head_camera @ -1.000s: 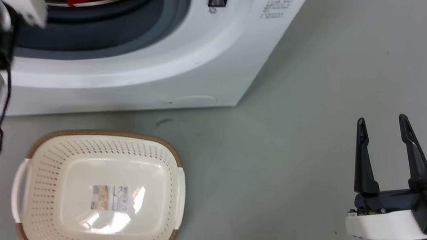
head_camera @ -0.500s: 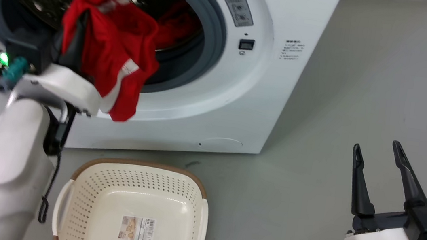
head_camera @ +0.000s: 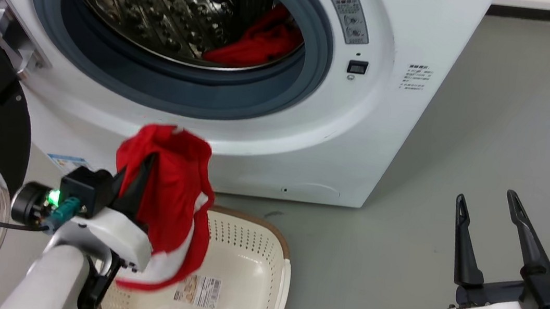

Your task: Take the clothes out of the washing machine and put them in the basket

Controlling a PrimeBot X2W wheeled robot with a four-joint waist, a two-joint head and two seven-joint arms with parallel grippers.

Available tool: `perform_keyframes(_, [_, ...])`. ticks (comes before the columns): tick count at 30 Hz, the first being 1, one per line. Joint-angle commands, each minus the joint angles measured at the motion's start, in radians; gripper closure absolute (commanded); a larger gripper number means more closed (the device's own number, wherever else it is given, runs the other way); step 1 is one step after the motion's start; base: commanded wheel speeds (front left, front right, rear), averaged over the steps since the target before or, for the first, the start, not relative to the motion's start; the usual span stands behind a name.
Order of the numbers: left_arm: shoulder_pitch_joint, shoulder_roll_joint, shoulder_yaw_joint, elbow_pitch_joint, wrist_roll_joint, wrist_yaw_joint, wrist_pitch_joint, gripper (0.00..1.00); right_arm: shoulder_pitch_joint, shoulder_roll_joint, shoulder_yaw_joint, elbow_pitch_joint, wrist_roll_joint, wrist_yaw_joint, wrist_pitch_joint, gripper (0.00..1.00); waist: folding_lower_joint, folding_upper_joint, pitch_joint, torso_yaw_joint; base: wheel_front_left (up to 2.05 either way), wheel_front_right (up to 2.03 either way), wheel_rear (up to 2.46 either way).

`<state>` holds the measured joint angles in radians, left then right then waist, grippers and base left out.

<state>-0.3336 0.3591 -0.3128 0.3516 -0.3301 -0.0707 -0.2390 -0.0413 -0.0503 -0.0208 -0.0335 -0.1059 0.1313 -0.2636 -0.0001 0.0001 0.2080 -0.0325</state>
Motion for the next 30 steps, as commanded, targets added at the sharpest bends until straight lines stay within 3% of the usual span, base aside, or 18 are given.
perform_keyframes(1, [0.01,-0.002,-0.002,0.009,-0.002,-0.006,0.004,1.0,-0.015,0.0,0.002,-0.006,-0.005,-0.001,-0.002,0.0,0.0001,-0.0001,0.032,0.004,0.0,0.0,0.0])
perform_keyframes(8, [-0.028,-0.036,-0.023,0.159,-0.02,-0.019,-0.007,1.0,-0.057,0.0,-0.003,-0.031,-0.028,-0.001,-0.002,0.0,0.0001,-0.0001,0.16,-0.006,0.0,0.0,0.0])
perform_keyframes(19, [-0.235,-0.077,-0.061,0.486,0.012,-0.04,-0.026,1.0,-0.153,0.0,-0.039,-0.102,-0.027,-0.001,-0.002,0.0,0.0001,-0.0001,0.446,-0.074,0.0,0.0,0.0])
perform_keyframes(30, [-0.412,-0.111,-0.045,0.696,0.027,-0.032,-0.026,1.0,-0.189,0.001,-0.053,-0.148,-0.01,-0.001,-0.002,0.0,0.0001,-0.0001,0.601,-0.118,0.0,0.0,0.0])
